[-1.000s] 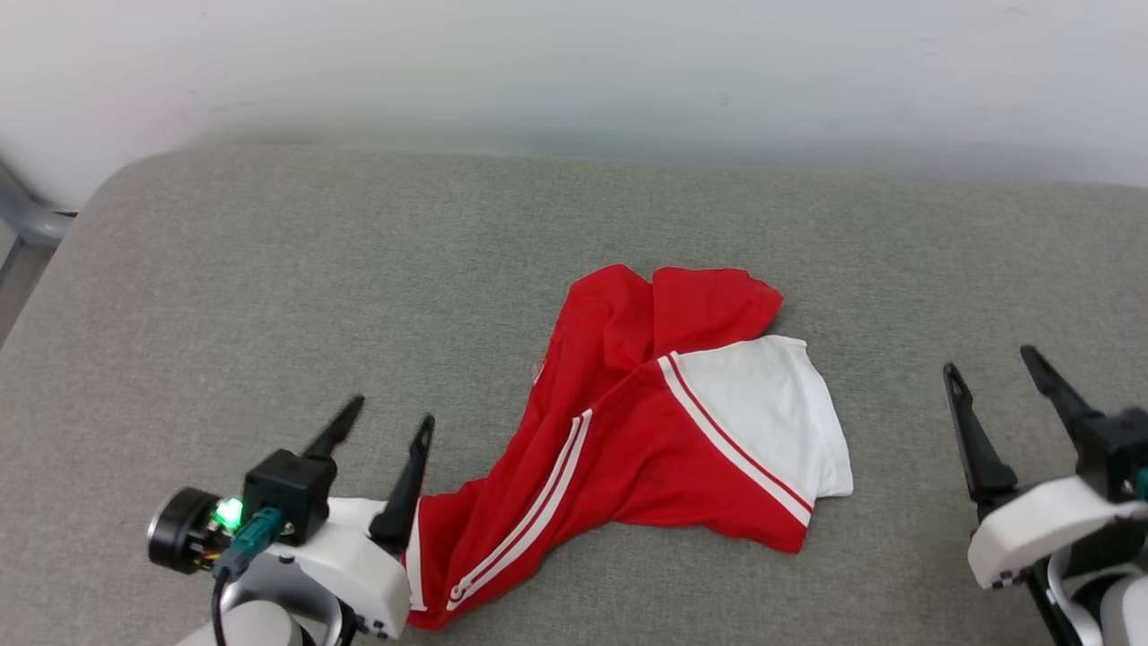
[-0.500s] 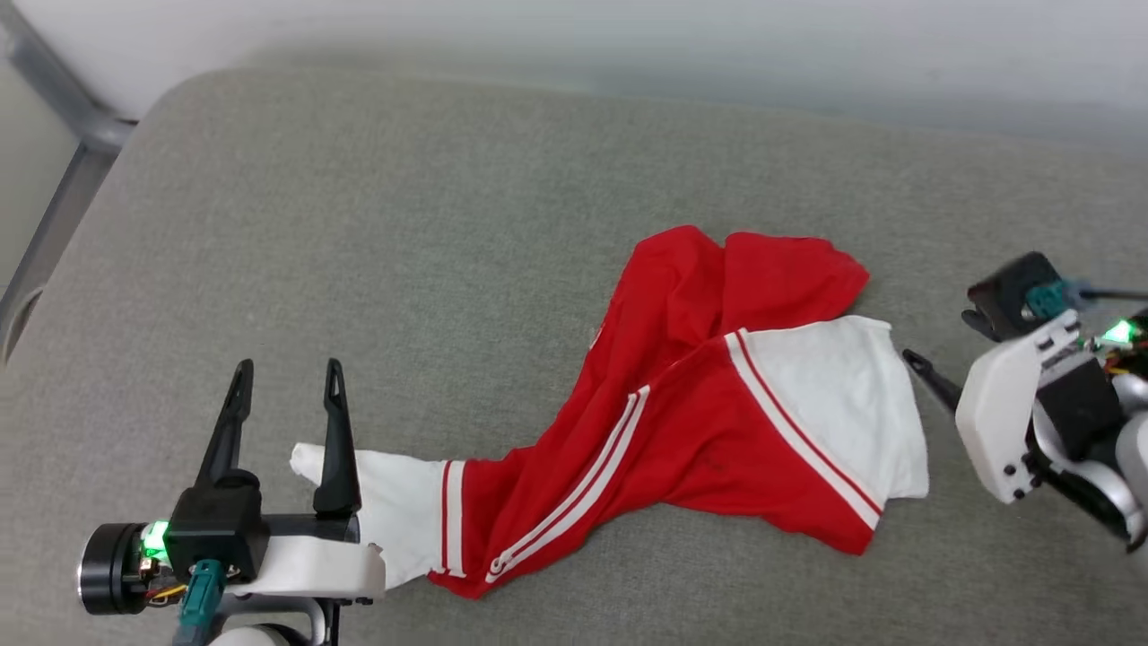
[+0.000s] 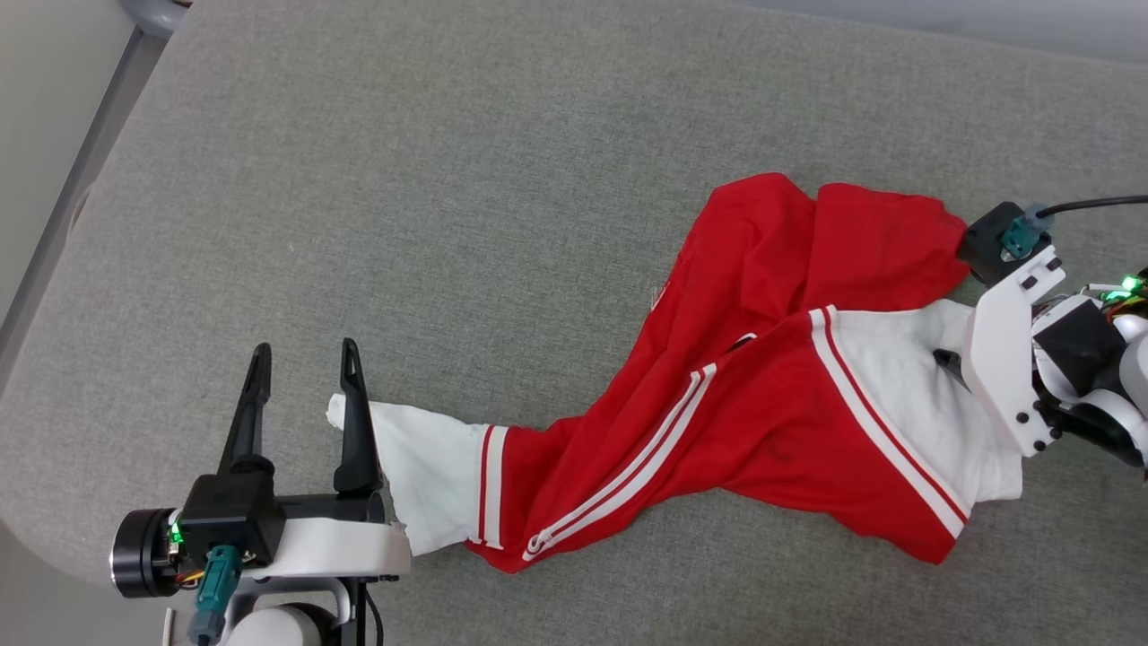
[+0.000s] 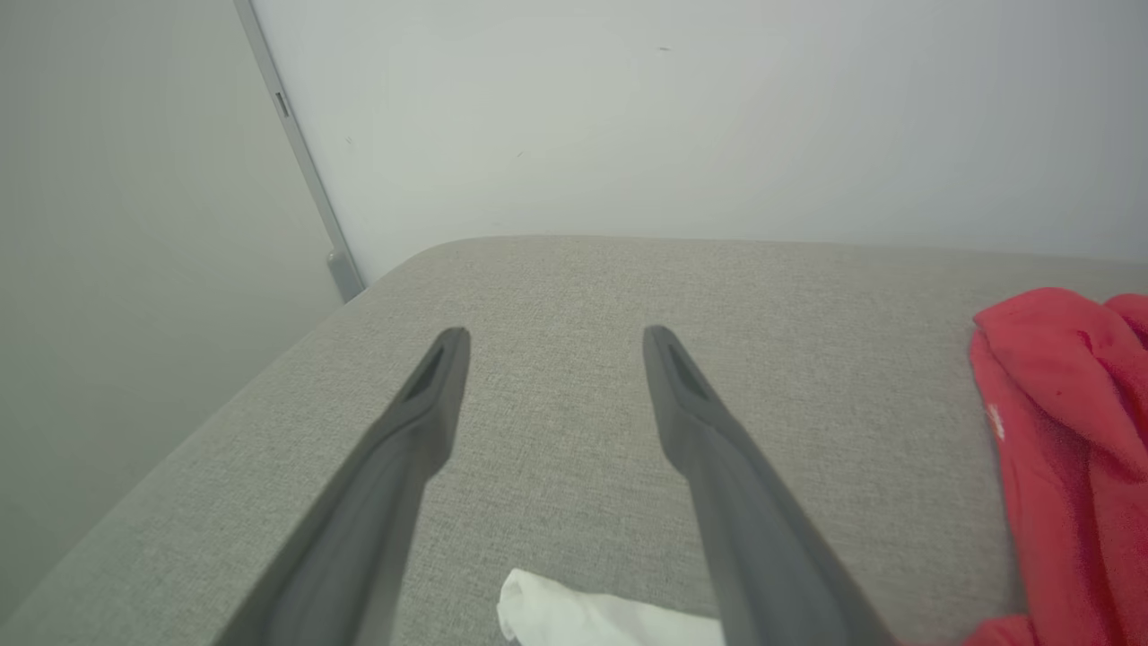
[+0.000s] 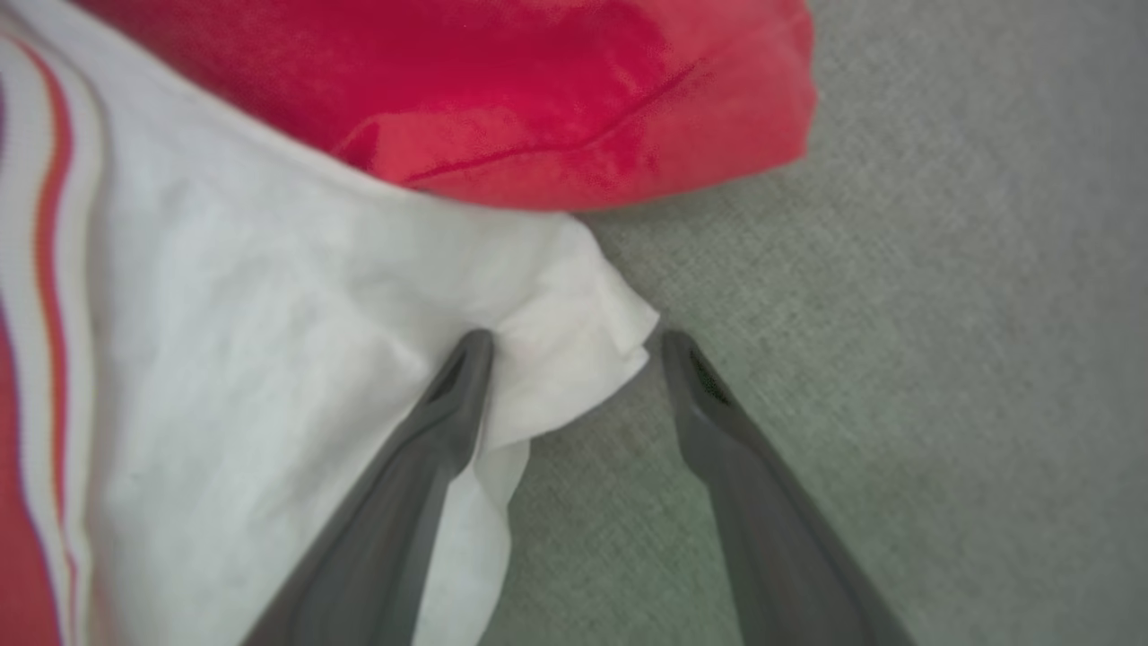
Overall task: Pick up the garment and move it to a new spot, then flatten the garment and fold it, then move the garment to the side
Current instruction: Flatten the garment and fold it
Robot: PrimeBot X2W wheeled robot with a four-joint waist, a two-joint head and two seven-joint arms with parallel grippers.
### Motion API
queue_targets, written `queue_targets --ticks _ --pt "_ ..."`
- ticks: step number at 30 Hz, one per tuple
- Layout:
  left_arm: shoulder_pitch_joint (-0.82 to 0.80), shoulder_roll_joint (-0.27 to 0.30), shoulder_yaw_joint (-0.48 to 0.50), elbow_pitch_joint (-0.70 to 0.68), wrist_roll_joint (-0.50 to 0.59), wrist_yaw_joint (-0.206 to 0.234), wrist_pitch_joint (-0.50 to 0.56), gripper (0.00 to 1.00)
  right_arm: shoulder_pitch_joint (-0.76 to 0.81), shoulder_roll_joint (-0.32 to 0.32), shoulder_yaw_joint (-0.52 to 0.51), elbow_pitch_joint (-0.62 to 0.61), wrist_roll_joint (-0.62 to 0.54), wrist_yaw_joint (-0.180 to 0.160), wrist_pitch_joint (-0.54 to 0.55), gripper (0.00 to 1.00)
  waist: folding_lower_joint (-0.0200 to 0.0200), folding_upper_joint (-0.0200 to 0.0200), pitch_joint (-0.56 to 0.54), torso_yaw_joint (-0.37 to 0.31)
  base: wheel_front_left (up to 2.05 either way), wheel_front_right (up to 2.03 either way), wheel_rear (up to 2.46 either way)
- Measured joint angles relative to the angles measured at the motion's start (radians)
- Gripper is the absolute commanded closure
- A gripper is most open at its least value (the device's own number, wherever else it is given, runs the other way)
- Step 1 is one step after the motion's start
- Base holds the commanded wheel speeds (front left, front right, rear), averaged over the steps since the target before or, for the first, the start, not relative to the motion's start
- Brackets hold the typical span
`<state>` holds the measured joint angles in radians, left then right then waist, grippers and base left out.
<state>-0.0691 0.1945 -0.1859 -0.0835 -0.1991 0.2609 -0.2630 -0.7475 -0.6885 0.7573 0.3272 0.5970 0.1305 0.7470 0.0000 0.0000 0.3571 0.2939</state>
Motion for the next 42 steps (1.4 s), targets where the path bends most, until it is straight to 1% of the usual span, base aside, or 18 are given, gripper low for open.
queue_targets --ticks 4,6,7,8,11,15,21,24,26,31,35,39,42 --pt "-0.003 -0.039 0.044 0.017 0.034 -0.045 0.000 0.00 -0.033 -0.019 0.061 0.027 0.052 -0.005 0.011 0.00 -0.0001 0.0000 0.017 0.010 0.00 0.00 0.00" --pt "-0.005 -0.052 0.066 0.025 0.048 -0.065 0.000 0.00 -0.044 -0.026 0.086 0.031 0.067 -0.007 -0.003 0.00 -0.0001 0.0000 0.018 0.006 0.00 0.00 0.00" --pt "-0.005 -0.057 0.077 0.027 0.055 -0.072 0.000 0.00 -0.050 -0.027 0.097 0.034 0.076 -0.007 -0.017 0.42 -0.0001 0.0000 0.017 0.002 0.00 0.00 0.00" --pt "-0.005 -0.062 0.089 0.030 0.062 -0.080 0.000 0.00 -0.053 -0.027 0.104 0.037 0.083 -0.007 -0.040 1.00 -0.0001 0.0000 0.015 -0.003 0.00 0.00 0.00" --pt "-0.004 -0.077 0.110 0.040 0.083 -0.099 0.000 0.00 -0.053 -0.020 0.115 0.047 0.107 0.000 -0.121 1.00 0.0000 0.0000 0.003 -0.018 0.00 0.00 0.00" --pt "0.009 -0.081 0.145 0.053 0.101 -0.121 0.000 0.00 -0.054 -0.014 0.110 0.057 0.109 0.001 -0.229 1.00 0.0000 0.0000 -0.030 -0.044 0.00 0.00 0.00" --pt "0.051 -0.085 0.179 0.060 0.127 -0.141 0.000 0.00 -0.042 -0.066 0.052 0.044 0.127 0.001 -0.351 1.00 0.0001 0.0000 -0.098 -0.090 0.00 0.00 0.00" --pt "0.077 -0.086 0.194 0.061 0.135 -0.146 0.000 0.00 0.000 -0.104 0.014 0.019 0.122 0.001 -0.401 1.00 0.0000 0.0000 -0.131 -0.114 0.00 0.00 0.00" --pt "0.095 -0.088 0.204 0.062 0.138 -0.147 0.000 0.00 0.038 -0.119 -0.021 -0.006 0.122 0.001 -0.428 1.00 0.0001 0.0000 -0.149 -0.132 0.00 0.00 0.00" --pt "0.137 -0.095 0.223 0.072 0.142 -0.155 0.000 0.00 0.177 -0.143 -0.134 -0.064 0.102 0.001 -0.463 1.00 0.0000 0.0000 -0.188 -0.179 0.00 0.00 0.00" --pt "0.155 -0.104 0.230 0.076 0.145 -0.156 0.000 0.00 0.338 -0.144 -0.251 -0.098 0.090 0.001 -0.464 1.00 0.0000 0.0000 -0.216 -0.210 0.00 0.00 0.00" --pt "0.171 -0.107 0.241 0.081 0.145 -0.162 0.000 0.00 0.508 -0.123 -0.367 -0.108 0.058 0.001 -0.459 1.00 0.0000 0.0000 -0.234 -0.243 0.00 0.00 0.00" --pt "0.173 -0.109 0.245 0.085 0.151 -0.165 0.000 0.00 0.629 -0.088 -0.441 -0.093 0.046 0.001 -0.454 1.00 0.0000 0.0000 -0.245 -0.261 0.00 0.00 0.00"
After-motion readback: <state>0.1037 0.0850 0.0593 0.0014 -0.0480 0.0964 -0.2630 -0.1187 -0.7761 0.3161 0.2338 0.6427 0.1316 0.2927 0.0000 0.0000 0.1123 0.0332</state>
